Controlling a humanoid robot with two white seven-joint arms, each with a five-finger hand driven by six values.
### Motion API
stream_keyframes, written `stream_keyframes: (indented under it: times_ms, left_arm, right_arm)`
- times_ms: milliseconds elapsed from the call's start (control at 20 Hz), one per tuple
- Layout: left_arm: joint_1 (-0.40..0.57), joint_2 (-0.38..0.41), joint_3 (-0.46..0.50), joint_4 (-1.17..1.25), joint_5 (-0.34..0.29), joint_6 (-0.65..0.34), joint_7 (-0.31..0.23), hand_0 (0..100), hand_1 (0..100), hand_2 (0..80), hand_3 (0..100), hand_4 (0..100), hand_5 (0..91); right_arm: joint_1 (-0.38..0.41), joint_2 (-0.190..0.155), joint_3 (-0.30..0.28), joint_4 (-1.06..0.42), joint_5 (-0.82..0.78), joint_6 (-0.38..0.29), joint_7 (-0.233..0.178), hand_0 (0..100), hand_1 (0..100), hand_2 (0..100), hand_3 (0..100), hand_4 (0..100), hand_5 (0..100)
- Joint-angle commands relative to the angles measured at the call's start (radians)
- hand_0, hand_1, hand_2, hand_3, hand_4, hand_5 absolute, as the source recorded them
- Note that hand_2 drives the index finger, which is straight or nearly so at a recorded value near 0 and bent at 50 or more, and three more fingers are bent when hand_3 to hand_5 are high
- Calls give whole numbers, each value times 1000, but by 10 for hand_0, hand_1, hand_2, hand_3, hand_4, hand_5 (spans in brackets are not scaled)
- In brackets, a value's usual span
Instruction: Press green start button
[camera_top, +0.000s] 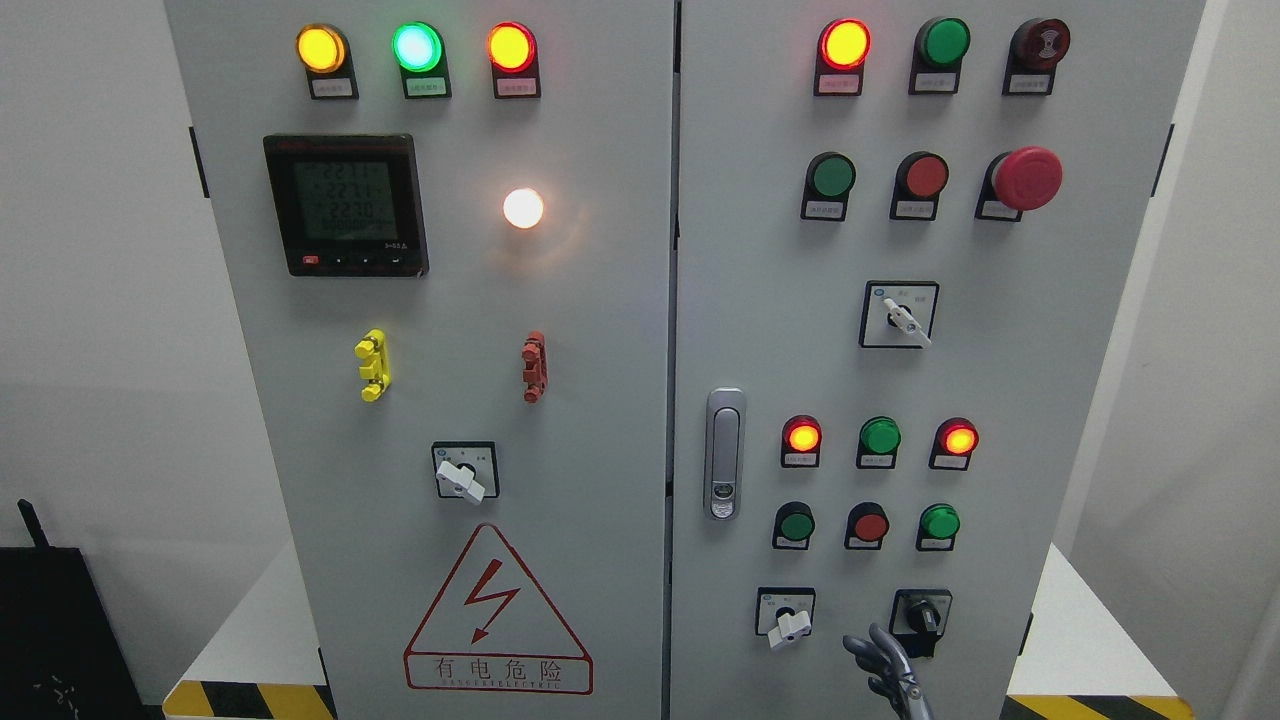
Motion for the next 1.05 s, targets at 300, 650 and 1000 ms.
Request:
stream_keyframes:
  times_ms: [300, 650, 1000]
  left_arm:
    - [0, 0, 0, 0, 0, 0, 0, 120, 556, 0, 0, 0, 0]
    - [0, 0, 0, 0, 0, 0, 0, 120, 556, 0, 0, 0, 0]
    - [0, 0, 0, 0, 0, 0, 0, 120, 556, 0, 0, 0, 0]
  right_arm:
    - [-10, -3, 66, -10, -148, 22, 24, 446, 148, 0, 0, 0, 0]
    - [-23, -3, 72, -12, -173, 45, 60, 345, 113, 0, 0, 0, 0]
    - [-23, -1, 73, -12, -193, 45, 59, 265, 86, 0, 0, 0, 0]
